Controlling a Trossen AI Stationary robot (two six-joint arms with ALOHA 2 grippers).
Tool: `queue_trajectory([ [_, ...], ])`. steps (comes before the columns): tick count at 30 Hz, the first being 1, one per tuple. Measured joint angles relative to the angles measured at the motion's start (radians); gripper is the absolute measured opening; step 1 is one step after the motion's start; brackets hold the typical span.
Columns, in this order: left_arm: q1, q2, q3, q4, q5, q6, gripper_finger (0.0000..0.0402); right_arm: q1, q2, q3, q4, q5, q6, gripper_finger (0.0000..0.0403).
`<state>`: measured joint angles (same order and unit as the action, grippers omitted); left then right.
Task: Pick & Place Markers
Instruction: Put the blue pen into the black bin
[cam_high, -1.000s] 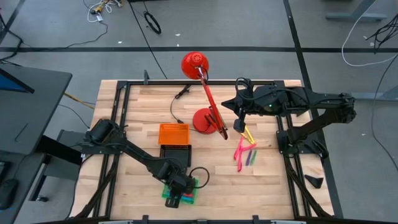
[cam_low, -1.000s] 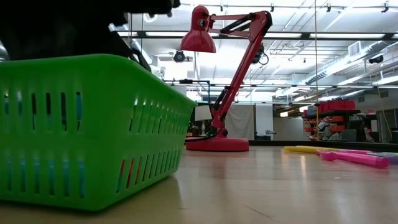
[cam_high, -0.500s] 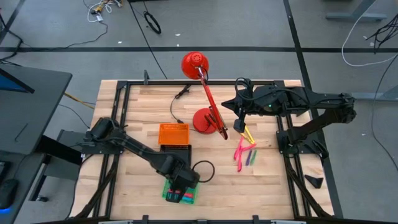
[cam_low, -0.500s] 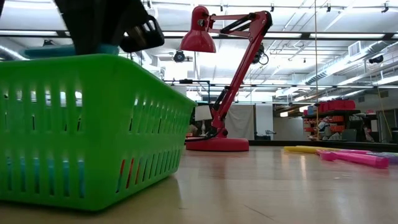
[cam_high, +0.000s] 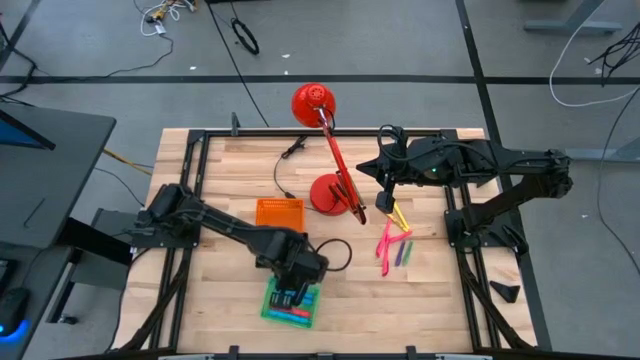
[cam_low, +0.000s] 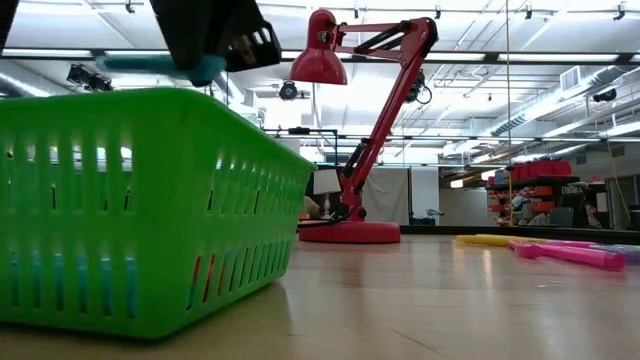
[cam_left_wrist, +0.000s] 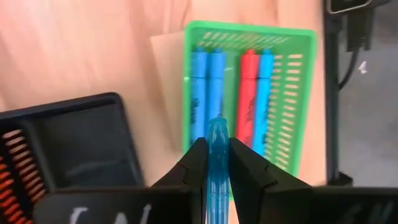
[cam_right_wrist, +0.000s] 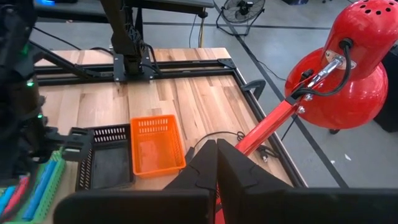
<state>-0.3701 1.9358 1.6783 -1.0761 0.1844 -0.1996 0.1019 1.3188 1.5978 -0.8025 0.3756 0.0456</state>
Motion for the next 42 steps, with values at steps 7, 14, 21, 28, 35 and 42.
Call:
queue_trajectory([
  [7,0.077,0.000,0.000,-0.017,-0.040,0.095,0.0046,0.000,0.000,0.000,-0.019,0.001,0.000,0.0008],
  [14,0.137,0.000,0.000,-0.017,-0.042,0.156,0.0046,0.000,0.000,0.000,-0.031,0.001,0.010,0.0008],
  [21,0.136,0.000,0.000,-0.001,-0.082,0.168,0.0046,0.000,0.000,0.000,-0.032,0.001,0.011,0.0008],
  [28,0.150,-0.129,-0.230,0.129,-0.085,0.118,0.0046,0.000,0.000,0.000,-0.036,0.001,0.022,0.0008],
  [35,0.200,-0.249,-0.396,0.192,-0.105,0.080,0.0046,0.000,0.000,0.000,-0.036,0.005,0.021,0.0008],
  [42,0.227,-0.251,-0.409,0.255,-0.104,0.077,0.0046,0.000,0.000,0.000,-0.028,0.009,0.038,0.0008],
])
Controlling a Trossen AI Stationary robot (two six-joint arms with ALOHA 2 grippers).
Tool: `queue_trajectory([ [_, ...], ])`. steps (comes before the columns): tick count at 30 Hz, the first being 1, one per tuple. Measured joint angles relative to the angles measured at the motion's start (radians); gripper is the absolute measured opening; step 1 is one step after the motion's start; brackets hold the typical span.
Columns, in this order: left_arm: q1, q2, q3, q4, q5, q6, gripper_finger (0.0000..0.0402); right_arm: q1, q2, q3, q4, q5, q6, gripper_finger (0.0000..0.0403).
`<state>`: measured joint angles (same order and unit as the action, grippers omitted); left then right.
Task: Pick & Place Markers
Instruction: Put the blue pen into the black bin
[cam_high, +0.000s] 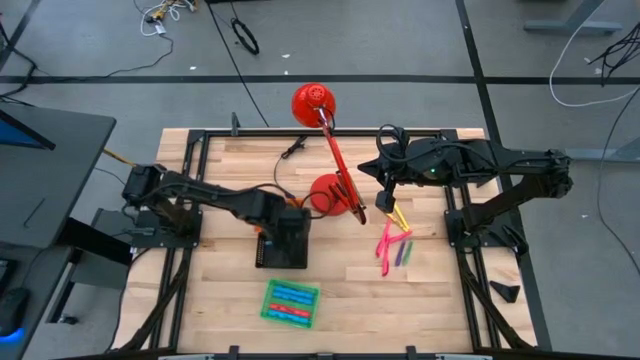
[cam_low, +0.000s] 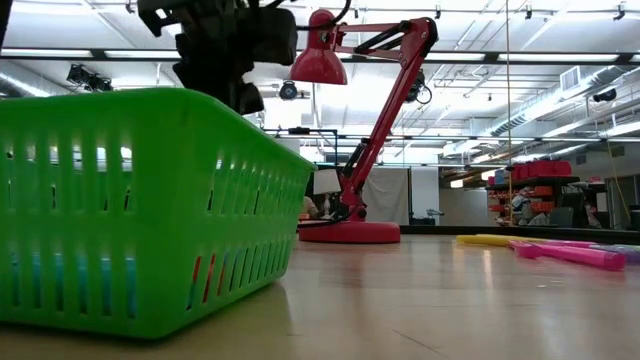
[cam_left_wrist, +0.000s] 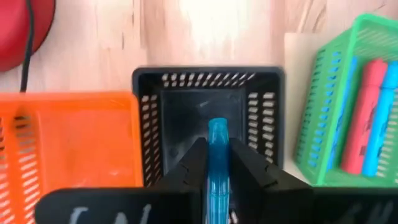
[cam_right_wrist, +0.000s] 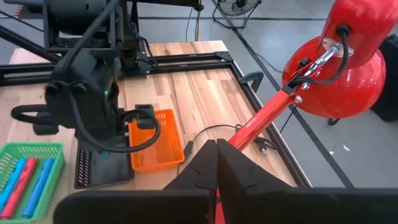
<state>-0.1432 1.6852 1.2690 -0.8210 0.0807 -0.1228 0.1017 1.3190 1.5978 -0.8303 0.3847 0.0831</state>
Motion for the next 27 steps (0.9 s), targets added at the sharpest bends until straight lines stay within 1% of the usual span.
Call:
queue_trajectory([
  [4,-0.013,0.000,-0.007,0.016,-0.007,-0.022,0.0046,0.000,0.000,0.000,0.000,0.000,0.007,0.0008],
  [7,-0.035,-0.001,-0.073,0.109,0.001,-0.058,0.0046,0.000,0.000,0.000,0.000,0.000,0.010,0.0008],
  [9,-0.051,0.000,-0.108,0.123,0.006,-0.078,0.0046,0.000,0.000,0.000,0.000,0.000,0.010,0.0008],
  [12,-0.059,0.000,-0.152,0.201,0.010,-0.106,0.0046,0.000,0.000,0.000,0.000,0.000,0.010,0.0008],
  [15,-0.058,0.000,-0.184,0.239,0.006,-0.129,0.0046,0.000,0.000,0.000,0.000,0.000,0.009,0.0008],
  [19,-0.069,0.001,-0.243,0.330,0.014,-0.166,0.0046,0.000,0.000,0.000,0.000,0.000,0.009,0.0008],
  [22,-0.080,0.001,-0.261,0.378,0.020,-0.181,0.0046,0.000,0.000,0.000,0.000,0.000,0.009,0.0008],
  [27,-0.097,0.001,-0.295,0.403,-0.004,-0.181,0.0049,0.000,0.000,0.000,0.000,0.000,0.009,0.0008],
])
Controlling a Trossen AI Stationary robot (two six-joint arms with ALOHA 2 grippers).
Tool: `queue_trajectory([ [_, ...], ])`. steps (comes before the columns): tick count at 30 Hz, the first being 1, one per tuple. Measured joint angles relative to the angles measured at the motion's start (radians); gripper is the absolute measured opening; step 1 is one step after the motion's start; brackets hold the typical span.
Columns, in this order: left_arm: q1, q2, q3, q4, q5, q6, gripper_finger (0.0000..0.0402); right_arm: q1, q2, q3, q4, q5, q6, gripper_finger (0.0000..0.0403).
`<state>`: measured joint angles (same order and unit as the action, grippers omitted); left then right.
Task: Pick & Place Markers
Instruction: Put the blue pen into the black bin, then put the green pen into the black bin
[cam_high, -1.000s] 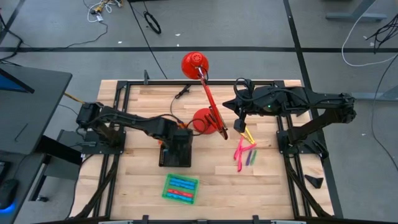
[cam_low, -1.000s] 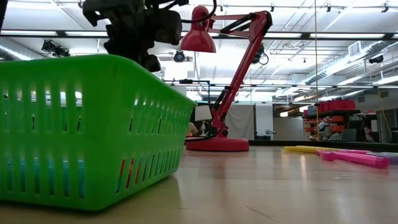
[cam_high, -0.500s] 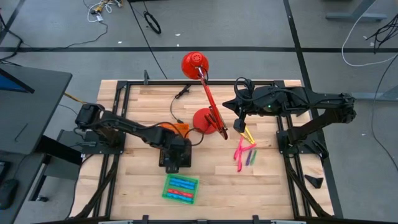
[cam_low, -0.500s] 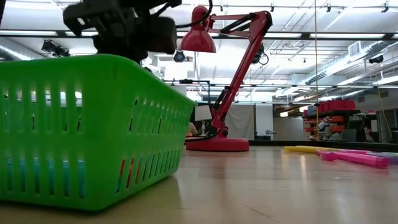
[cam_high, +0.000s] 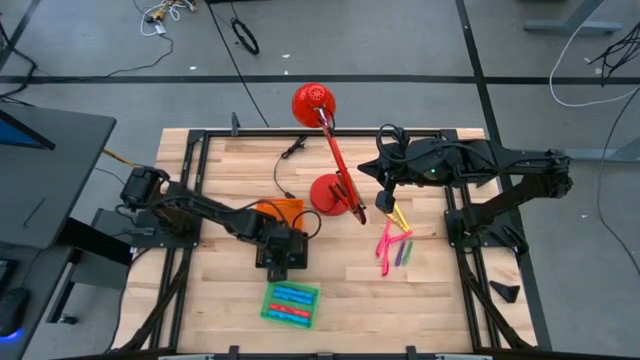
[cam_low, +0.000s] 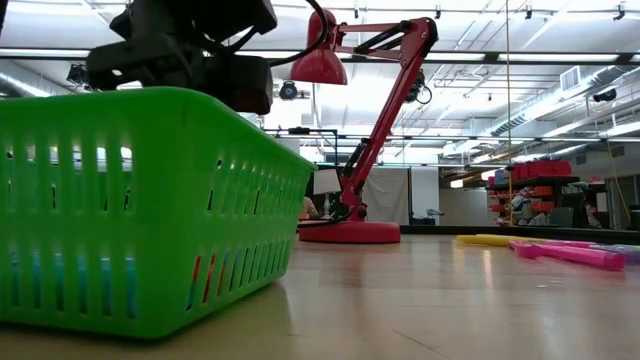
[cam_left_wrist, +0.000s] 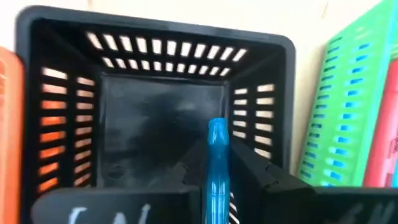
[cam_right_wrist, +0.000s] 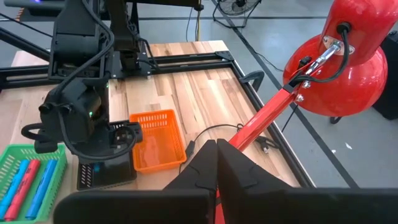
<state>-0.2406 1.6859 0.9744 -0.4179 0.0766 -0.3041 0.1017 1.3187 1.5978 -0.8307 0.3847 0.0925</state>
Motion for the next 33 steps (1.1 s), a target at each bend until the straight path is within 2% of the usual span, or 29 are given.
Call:
queue_trajectory([
  [15,0.004,0.000,0.000,-0.007,0.017,0.008,0.0187,0.000,0.000,0.000,0.000,-0.003,0.000,0.0008],
  [20,0.015,-0.063,0.002,-0.008,0.019,-0.005,0.0206,0.000,0.000,0.000,-0.035,-0.111,-0.011,0.0017],
  [25,0.015,-0.161,0.002,-0.027,-0.046,-0.026,0.0208,0.000,-0.005,0.000,-0.136,-0.206,-0.001,0.0071],
  [33,0.015,-0.284,0.003,-0.037,-0.056,-0.146,0.0208,0.000,-0.021,0.000,-0.330,-0.360,-0.030,0.0218],
])
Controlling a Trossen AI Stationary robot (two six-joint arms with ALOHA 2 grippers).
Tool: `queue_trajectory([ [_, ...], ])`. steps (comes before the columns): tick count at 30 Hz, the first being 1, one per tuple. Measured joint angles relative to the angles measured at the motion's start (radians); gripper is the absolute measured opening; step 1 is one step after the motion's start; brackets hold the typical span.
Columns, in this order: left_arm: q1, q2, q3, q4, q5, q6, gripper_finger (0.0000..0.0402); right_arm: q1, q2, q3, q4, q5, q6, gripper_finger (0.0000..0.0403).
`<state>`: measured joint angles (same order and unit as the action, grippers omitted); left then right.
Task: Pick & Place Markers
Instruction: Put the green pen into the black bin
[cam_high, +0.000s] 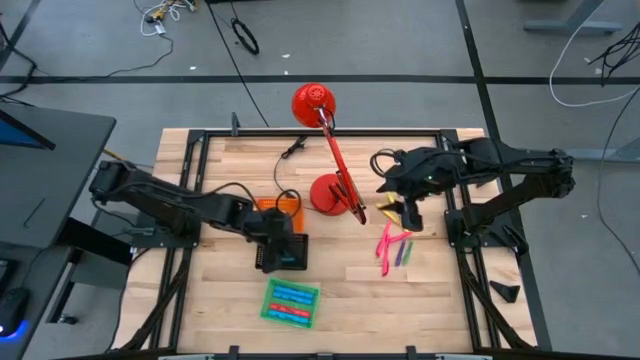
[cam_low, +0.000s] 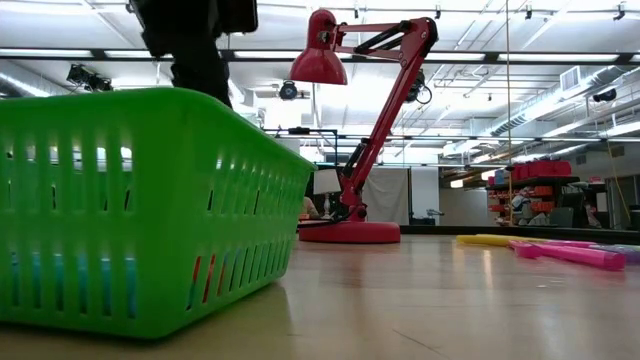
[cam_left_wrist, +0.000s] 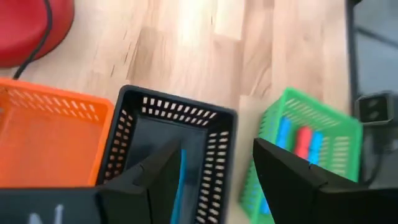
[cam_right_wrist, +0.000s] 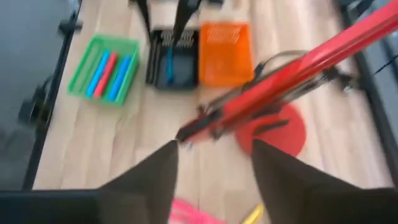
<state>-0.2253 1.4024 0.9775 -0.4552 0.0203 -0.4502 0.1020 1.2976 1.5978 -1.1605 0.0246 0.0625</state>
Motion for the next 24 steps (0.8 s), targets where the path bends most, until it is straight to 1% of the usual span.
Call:
queue_trajectory([
  [3,0.000,-0.040,0.000,0.035,-0.001,-0.054,0.0208,0.000,-0.002,0.000,-0.088,-0.100,-0.037,0.0260],
  [5,0.000,-0.072,0.000,0.082,-0.008,-0.065,0.0208,0.000,-0.003,0.000,-0.147,-0.166,-0.049,0.0279],
  [7,-0.004,-0.102,0.000,0.166,-0.045,-0.064,0.0208,0.000,-0.003,0.000,-0.203,-0.207,-0.055,0.0291],
  [9,-0.012,-0.139,0.000,0.229,-0.111,-0.062,0.0208,0.000,-0.003,0.000,-0.251,-0.234,-0.056,0.0297],
  [12,-0.027,-0.178,0.001,0.333,-0.209,-0.033,0.0208,0.004,-0.003,0.000,-0.313,-0.251,-0.082,0.0299],
  [16,-0.050,-0.200,0.001,0.465,-0.319,-0.003,0.0208,0.023,-0.003,0.000,-0.357,-0.251,-0.186,0.0300],
  [20,-0.068,-0.201,0.000,0.607,-0.383,0.030,0.0208,0.041,-0.003,0.000,-0.387,-0.251,-0.292,0.0300],
  [24,-0.085,-0.200,0.000,0.756,-0.425,0.062,0.0208,0.056,-0.003,0.000,-0.405,-0.251,-0.380,0.0300],
])
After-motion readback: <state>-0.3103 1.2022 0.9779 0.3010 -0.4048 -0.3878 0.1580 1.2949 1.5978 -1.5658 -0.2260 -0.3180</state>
